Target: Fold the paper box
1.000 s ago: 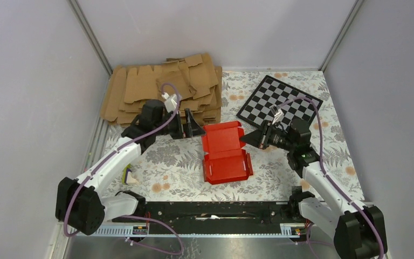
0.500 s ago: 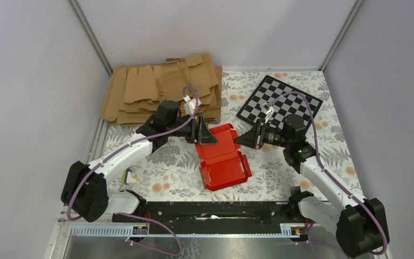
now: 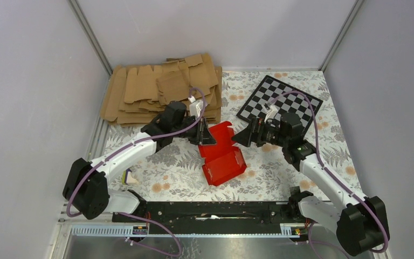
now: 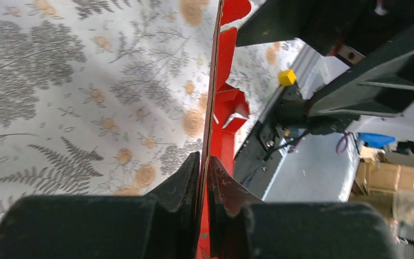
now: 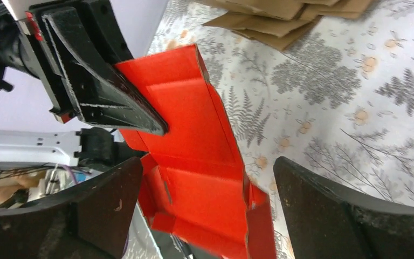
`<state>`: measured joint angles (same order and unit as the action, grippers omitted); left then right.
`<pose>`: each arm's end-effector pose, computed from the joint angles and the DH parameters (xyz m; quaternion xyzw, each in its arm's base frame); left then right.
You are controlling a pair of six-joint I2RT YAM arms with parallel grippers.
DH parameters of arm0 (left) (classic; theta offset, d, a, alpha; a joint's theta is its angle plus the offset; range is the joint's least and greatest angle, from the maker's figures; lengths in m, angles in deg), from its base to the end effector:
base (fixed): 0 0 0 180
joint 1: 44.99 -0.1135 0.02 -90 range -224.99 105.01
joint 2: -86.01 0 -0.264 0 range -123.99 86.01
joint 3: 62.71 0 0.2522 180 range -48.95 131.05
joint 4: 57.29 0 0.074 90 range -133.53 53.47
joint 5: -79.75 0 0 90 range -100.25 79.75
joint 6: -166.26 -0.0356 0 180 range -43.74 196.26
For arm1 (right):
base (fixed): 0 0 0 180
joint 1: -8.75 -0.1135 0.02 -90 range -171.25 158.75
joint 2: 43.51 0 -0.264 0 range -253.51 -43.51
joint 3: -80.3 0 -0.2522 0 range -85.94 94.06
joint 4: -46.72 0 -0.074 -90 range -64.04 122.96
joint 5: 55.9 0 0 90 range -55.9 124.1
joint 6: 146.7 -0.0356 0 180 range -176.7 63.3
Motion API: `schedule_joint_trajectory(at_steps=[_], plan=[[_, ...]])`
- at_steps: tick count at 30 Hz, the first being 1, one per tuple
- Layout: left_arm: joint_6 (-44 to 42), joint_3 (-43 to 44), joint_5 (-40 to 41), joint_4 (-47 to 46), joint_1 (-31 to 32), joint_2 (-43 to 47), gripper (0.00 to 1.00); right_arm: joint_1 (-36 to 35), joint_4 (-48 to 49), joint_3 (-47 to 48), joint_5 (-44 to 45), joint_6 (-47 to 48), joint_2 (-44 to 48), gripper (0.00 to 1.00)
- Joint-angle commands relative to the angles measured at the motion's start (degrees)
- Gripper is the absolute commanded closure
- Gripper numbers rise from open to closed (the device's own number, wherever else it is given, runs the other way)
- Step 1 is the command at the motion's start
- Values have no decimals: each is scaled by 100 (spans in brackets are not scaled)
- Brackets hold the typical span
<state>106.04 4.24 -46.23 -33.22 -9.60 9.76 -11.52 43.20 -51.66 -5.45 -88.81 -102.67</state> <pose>0.2259 -0.1862 0.2726 0.1873 0.8291 -0.4721 0.2337 0.2082 0.1010 0.2659 -0.1289 0.7621 0.4941 0.3980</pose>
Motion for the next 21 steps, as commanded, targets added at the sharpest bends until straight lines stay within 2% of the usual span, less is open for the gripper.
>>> schedule_joint_trajectory(at_steps=[1,4,7,13,21], plan=[[-79,-51,944,3,25,56,96,-38,-631,95,935,213,384,0],[16,-223,1442,1,90,-46,97,-38,-974,-125,1479,84,643,0],[287,-436,2059,-89,158,-92,94,-38,-1210,-465,1944,-375,905,0],[1038,-1018,2248,-954,167,96,92,-47,-1214,-1026,2179,-929,797,0],[1670,-1287,2942,-1212,161,1048,93,-54,121,-1488,1659,-1764,848,0]])
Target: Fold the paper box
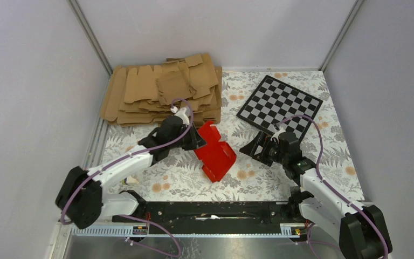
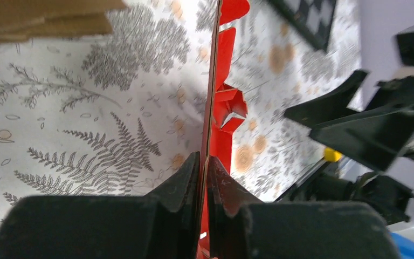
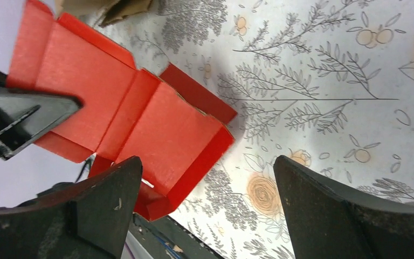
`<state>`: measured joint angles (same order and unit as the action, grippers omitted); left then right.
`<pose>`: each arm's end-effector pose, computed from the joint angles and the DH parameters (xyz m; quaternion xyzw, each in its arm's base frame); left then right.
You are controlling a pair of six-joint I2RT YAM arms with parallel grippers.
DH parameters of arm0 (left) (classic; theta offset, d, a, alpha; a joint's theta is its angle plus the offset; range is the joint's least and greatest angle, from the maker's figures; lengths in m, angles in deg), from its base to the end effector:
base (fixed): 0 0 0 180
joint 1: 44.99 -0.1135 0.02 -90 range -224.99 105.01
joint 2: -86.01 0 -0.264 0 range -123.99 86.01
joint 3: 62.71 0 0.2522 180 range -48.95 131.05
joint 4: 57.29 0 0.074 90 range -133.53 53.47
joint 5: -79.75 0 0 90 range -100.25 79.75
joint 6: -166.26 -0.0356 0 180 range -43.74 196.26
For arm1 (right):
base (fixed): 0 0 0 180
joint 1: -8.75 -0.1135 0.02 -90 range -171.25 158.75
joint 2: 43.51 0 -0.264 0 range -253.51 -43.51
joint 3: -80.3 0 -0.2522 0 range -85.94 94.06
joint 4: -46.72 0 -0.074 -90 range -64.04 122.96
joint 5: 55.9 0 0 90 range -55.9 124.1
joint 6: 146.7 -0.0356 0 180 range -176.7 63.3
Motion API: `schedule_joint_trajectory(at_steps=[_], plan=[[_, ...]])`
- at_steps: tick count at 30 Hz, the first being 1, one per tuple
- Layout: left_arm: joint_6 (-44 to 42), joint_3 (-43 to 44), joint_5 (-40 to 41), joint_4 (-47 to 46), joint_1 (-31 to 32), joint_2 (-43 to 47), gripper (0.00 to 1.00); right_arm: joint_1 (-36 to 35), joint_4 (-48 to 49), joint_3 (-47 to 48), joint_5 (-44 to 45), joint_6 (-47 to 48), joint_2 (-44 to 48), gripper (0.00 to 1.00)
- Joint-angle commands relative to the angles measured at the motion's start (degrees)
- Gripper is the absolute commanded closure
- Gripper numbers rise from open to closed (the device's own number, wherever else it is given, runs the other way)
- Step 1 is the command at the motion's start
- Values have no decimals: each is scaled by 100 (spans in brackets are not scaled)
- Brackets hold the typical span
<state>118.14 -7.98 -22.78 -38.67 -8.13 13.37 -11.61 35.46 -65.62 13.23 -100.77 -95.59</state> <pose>0.2103 -0.1673 0.2232 0.0102 0.8891 -0.3590 0.2839 0.1748 0.0784 0.1914 0.0847 0.8492 0.3973 0.3374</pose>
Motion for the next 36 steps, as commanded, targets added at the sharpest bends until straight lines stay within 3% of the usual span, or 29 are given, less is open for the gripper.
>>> schedule_joint_trajectory(at_steps=[1,8,19,21,28,30,34,36], plan=[[542,-142,665,-724,12,835,93,-55,992,-114,-233,-650,159,0],[1259,-745,714,-1639,5,1619,96,-158,1535,-248,-318,-1059,181,2],[1698,-836,222,-2548,5,1529,96,-296,1860,33,-411,-1248,215,18],[1778,-870,146,-2759,4,1445,97,-324,1902,82,-430,-1301,157,31],[1638,-775,71,-2720,13,1235,96,-372,1808,98,-368,-1371,284,97],[1508,-728,46,-2621,4,1235,86,-372,1593,140,-292,-1204,345,100],[988,-407,239,-1603,5,1330,47,-372,856,389,63,-604,462,100],[723,-274,332,-1205,-2,1381,37,-374,526,536,202,-252,465,100]])
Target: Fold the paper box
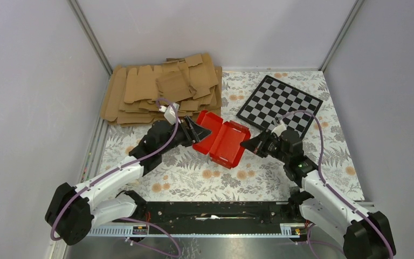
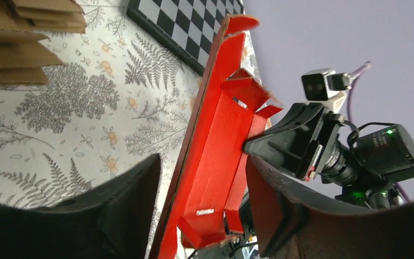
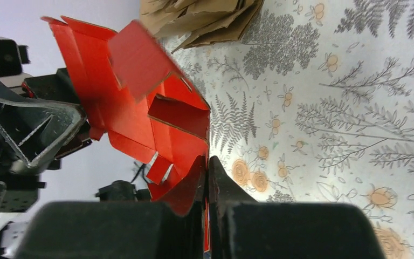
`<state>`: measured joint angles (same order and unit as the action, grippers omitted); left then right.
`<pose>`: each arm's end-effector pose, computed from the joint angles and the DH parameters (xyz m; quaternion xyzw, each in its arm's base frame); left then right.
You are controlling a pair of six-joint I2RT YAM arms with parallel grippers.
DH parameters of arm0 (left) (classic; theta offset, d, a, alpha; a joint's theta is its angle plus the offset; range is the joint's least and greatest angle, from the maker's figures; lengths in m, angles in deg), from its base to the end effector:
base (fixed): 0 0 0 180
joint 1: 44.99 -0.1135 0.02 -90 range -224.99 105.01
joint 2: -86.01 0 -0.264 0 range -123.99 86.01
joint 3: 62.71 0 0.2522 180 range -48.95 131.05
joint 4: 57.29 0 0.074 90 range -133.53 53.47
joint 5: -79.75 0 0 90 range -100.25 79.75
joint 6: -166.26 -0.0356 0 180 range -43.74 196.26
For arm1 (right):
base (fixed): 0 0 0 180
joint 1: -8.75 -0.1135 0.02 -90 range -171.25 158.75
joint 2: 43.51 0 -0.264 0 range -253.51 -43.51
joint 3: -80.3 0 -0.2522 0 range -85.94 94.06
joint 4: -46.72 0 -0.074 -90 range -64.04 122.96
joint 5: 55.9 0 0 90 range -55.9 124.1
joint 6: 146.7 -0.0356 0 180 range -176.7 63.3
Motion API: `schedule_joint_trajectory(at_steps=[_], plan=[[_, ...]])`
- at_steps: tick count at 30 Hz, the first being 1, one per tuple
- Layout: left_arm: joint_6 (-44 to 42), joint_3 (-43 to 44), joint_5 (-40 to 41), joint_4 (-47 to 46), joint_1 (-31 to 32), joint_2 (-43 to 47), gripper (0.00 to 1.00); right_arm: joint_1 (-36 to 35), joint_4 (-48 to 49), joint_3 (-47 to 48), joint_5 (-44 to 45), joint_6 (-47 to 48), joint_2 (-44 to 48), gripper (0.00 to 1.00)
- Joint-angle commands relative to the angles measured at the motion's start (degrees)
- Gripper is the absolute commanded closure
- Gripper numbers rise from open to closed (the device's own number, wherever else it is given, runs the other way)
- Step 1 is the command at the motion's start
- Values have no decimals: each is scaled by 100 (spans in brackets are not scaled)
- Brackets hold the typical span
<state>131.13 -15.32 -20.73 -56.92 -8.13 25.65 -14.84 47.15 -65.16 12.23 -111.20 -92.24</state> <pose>0.1892 -0.1499 0.2612 -0.0663 0.7804 -0.4931 0.3786 0.1728 0.0899 0.2246 0.0930 0.7757 0.4977 0.3767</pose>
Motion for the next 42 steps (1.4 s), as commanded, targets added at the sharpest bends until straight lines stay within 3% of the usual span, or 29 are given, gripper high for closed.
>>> schedule_joint_trajectory(at_steps=[1,9,15,17,20,26,39,42], plan=[[-687,495,86,727,-3,163,35,-49,-735,549,309,949,112,100],[-1111,576,-1345,839,-232,-495,32,-49,-848,669,151,1330,-206,100],[-1443,572,-1250,962,-268,-500,40,-49,-848,685,80,1481,-346,100],[-1639,682,-1248,1145,-267,-537,47,-49,-848,668,91,1522,-348,100],[-1812,824,-1333,1327,-267,-680,69,-49,-848,650,122,1554,-388,100],[-1754,711,-1427,1215,-238,-685,86,-49,-843,657,106,1572,-537,99],[-1530,662,-1028,985,426,-1243,87,-49,-102,440,-216,1289,-1674,83],[-1491,657,-902,981,468,-1275,87,-49,-103,454,-229,1325,-1857,72]])
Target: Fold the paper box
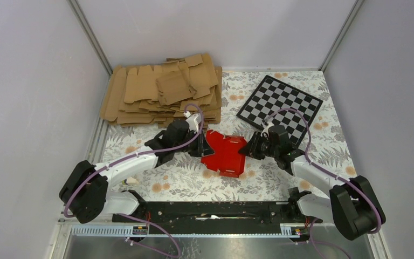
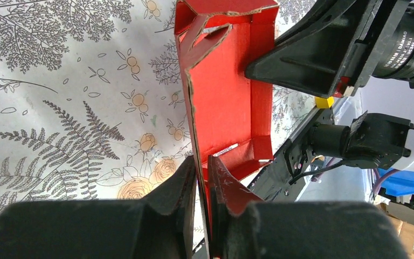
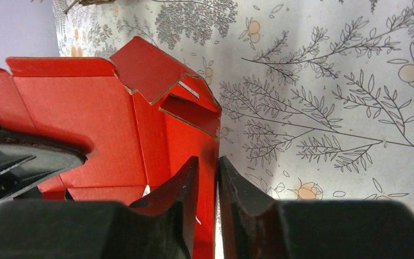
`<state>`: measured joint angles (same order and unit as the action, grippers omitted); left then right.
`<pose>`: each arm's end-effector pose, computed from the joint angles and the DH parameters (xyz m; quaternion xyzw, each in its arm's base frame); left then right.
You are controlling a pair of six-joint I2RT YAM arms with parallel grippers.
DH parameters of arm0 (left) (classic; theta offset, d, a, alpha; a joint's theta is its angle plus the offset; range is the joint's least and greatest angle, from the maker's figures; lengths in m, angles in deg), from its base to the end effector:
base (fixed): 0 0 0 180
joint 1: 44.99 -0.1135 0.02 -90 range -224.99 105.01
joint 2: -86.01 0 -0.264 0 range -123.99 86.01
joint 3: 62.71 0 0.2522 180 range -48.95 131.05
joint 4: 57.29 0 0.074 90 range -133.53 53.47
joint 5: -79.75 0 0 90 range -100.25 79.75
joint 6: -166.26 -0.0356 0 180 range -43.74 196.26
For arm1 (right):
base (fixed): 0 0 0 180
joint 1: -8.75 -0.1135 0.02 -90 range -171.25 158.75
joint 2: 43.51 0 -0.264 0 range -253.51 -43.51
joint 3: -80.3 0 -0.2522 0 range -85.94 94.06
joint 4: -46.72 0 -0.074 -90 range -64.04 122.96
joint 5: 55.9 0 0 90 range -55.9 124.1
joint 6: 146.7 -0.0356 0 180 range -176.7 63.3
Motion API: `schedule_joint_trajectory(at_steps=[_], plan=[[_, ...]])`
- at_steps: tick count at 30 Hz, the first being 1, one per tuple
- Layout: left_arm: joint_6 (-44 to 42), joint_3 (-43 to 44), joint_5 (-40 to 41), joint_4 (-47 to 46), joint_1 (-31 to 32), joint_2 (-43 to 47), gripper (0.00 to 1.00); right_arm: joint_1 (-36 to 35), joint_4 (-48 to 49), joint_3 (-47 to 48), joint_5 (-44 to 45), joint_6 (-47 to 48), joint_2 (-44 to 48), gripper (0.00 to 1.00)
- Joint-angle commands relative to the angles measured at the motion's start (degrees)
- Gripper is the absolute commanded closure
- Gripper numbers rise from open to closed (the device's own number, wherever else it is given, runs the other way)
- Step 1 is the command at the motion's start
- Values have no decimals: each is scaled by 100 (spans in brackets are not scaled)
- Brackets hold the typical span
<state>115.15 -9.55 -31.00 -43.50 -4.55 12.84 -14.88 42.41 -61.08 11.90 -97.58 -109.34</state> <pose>0.1971 -0.1845 0.2202 0.0966 0.8665 -0.4180 0.2553 0.2029 0.1035 0.1831 0.0354 0.8607 0.3979 0.3157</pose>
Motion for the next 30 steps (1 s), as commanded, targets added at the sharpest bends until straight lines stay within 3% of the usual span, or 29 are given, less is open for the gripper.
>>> schedule_joint_trajectory(at_steps=[1,4,8,13,18,26,30], plan=[[103,83,141,-360,124,-8,87,-44,373,26,-197,-31,-195,67],[65,71,204,-356,154,-44,87,-47,373,-14,-178,-24,-234,51],[-48,84,364,-230,181,-49,87,-44,228,-17,-164,12,-185,39],[-127,179,652,-15,224,-51,88,-44,-318,148,39,231,4,35],[-124,201,737,-12,255,-40,88,-41,-485,165,-38,247,78,47],[-80,177,716,-56,358,-112,88,-53,-475,233,-118,166,-127,80],[-56,178,637,-149,450,-213,88,-77,-279,244,-159,54,-248,83]])
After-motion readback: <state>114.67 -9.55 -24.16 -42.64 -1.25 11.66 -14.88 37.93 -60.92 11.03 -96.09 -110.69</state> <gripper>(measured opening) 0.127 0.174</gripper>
